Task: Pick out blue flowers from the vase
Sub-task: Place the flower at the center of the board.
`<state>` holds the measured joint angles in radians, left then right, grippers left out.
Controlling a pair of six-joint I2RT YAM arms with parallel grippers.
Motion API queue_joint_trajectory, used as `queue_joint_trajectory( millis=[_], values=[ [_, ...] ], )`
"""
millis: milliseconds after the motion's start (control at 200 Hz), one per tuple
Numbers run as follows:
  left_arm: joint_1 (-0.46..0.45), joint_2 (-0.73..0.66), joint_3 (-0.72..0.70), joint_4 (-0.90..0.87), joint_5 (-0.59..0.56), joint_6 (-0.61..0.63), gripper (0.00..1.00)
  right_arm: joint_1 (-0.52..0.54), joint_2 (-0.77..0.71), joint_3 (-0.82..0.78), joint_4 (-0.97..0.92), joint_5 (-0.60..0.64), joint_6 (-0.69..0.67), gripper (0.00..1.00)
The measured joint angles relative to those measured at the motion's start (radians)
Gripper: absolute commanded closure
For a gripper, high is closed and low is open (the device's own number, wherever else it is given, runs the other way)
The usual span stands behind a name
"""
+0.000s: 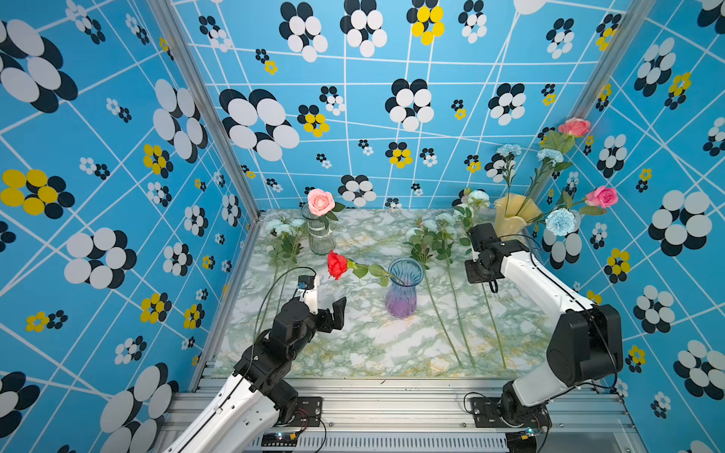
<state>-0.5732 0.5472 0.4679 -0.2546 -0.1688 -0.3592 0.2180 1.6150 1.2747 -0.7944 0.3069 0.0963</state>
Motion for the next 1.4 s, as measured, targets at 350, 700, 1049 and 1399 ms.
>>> queue_joint_trajectory(
  millis=[350, 700, 1049, 1399],
  values=[
    [0.006, 0.000, -0.116, 0.108, -0.008, 0.000, 0.00, -0.044, 0.131, 0.006, 0.053, 0.018, 0.000, 1.00],
    [0.006, 0.034, -0.134, 0.166, -0.008, 0.003, 0.00, -0.053, 0.280, 0.055, 0.090, 0.016, -0.002, 1.00],
    [0.010, 0.078, -0.133, 0.187, -0.007, 0.003, 0.00, -0.064, 0.428, 0.154, 0.100, -0.019, -0.004, 1.00],
    [0.010, 0.142, -0.121, 0.199, 0.048, -0.046, 0.00, -0.066, 0.433, 0.156, 0.127, -0.024, -0.004, 0.98]
  ],
)
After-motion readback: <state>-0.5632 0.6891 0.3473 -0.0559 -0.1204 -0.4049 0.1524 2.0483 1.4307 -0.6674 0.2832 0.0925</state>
